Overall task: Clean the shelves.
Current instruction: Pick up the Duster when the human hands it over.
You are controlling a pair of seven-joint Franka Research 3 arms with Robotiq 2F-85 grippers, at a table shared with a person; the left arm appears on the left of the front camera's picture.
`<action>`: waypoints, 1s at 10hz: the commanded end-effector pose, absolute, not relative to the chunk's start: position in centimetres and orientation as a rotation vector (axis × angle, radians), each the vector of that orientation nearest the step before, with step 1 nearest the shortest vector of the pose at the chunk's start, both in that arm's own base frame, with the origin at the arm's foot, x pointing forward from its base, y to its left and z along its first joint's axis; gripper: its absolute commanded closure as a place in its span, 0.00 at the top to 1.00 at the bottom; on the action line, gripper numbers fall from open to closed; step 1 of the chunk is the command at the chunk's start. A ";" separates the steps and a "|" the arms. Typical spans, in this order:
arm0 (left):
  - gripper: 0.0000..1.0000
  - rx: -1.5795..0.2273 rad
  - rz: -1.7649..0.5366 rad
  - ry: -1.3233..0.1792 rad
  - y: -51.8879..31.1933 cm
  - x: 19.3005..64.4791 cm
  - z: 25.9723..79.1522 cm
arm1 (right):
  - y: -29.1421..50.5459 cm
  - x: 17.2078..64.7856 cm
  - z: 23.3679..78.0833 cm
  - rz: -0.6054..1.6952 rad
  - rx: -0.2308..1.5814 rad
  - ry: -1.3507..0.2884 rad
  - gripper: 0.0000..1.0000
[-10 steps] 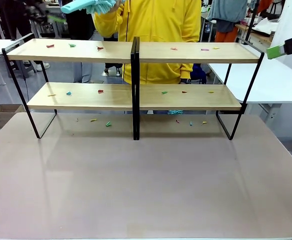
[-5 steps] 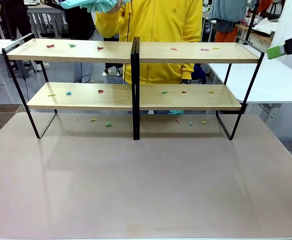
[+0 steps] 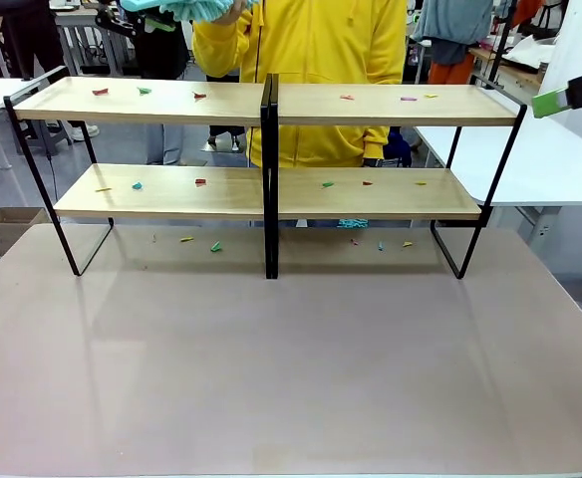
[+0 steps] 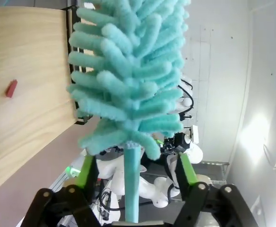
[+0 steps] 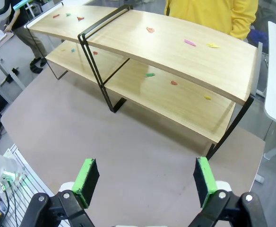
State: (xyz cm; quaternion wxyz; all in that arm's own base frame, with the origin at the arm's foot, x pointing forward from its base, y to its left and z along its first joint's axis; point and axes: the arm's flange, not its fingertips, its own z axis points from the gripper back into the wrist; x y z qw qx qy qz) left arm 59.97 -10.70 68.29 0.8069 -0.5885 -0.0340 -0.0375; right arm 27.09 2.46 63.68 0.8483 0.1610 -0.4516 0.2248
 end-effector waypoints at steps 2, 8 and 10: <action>0.36 -1.240 -0.116 -0.111 -11.0 58.6 68.0 | 2.5 27.1 63.7 0.474 0.341 -0.952 1.00; 0.00 -1.246 -0.114 -0.116 -10.6 58.3 67.9 | 2.5 27.1 63.7 0.474 0.341 -0.952 1.00; 0.00 -1.101 -0.231 -0.136 -6.7 54.1 67.6 | 2.5 27.1 63.7 0.474 0.341 -0.952 1.00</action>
